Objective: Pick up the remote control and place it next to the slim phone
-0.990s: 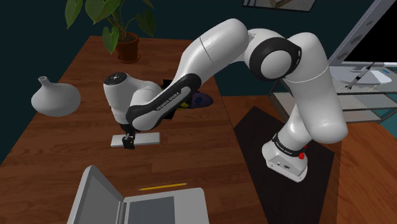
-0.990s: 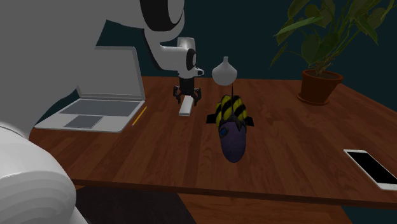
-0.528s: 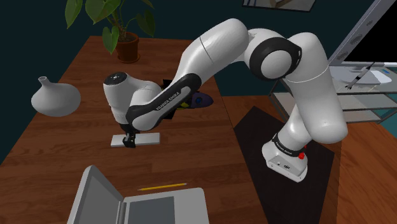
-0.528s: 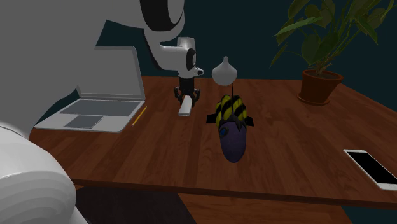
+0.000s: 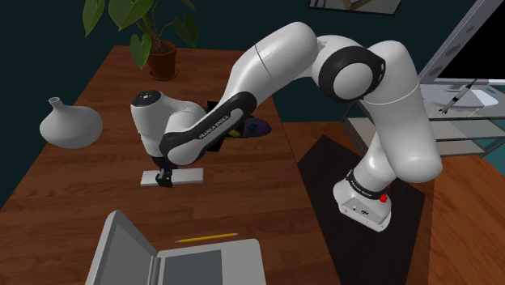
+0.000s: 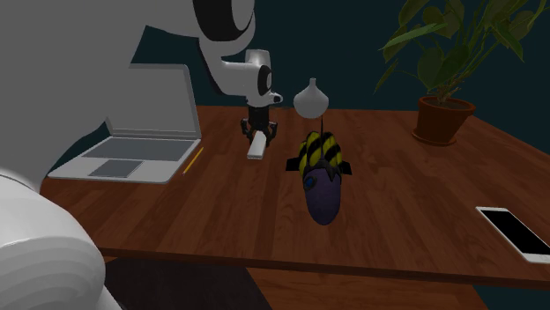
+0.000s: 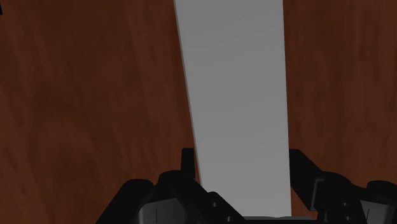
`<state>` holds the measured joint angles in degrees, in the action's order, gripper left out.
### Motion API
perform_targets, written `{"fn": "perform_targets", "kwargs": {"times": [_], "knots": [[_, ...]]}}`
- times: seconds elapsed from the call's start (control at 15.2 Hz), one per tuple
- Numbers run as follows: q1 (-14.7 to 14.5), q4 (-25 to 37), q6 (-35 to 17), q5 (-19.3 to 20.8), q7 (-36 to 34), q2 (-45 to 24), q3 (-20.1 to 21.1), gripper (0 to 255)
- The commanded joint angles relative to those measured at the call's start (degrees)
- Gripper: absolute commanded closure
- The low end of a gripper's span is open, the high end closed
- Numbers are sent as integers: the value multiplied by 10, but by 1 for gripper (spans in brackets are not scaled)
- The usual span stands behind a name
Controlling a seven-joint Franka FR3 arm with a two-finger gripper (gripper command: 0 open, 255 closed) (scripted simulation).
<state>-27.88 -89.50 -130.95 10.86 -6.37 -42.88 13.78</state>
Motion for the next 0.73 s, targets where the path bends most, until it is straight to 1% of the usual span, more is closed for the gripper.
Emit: {"fn": "perform_targets", "kwargs": {"times": [0.0, 0.66], "knots": [[2, -1, 9, -2, 1, 10, 2, 255], [7, 5, 60, -13, 7, 55, 11, 255]]}}
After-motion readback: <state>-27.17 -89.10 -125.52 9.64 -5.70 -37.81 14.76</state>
